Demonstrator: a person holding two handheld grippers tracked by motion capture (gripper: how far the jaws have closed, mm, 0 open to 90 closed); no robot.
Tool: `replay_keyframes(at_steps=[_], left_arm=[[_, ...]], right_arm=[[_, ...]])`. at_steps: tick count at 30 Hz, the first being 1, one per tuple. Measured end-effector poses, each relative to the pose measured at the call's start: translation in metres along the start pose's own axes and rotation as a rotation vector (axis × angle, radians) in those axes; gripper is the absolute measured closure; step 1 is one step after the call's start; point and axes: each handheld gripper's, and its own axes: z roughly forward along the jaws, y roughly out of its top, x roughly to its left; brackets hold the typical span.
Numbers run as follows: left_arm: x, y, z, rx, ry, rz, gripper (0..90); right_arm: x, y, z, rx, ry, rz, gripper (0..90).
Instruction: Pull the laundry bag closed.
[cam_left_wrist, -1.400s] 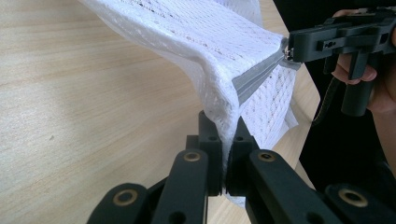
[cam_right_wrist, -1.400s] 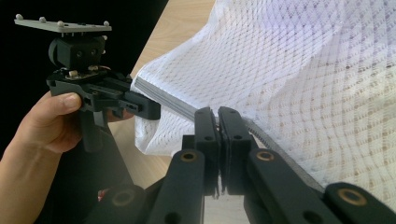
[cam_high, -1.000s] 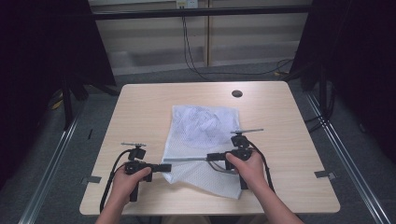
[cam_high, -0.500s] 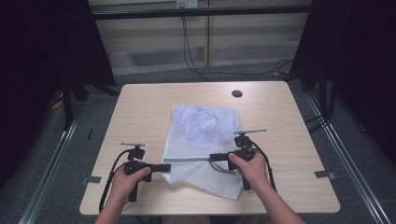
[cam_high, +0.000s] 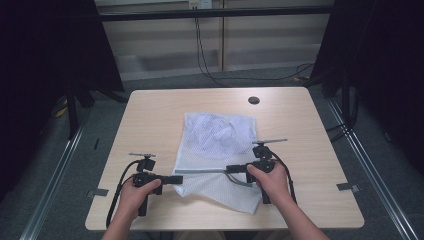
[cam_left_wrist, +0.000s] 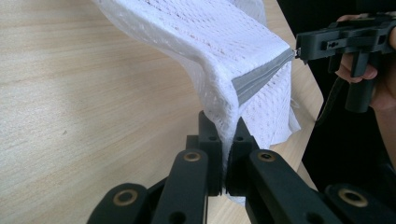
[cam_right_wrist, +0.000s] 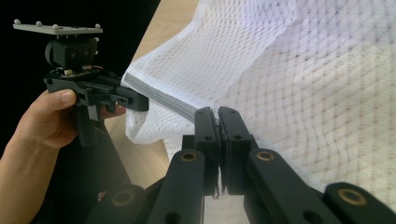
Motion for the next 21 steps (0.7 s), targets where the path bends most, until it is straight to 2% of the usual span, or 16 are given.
replay_keyframes(at_steps=[21], left_arm=[[0.000, 0.000, 0.000, -0.008, 0.009, -0.003, 88.3]], right_arm=[[-0.010, -0.003, -0.018, -0.026, -0.022, 0.011, 87.7]])
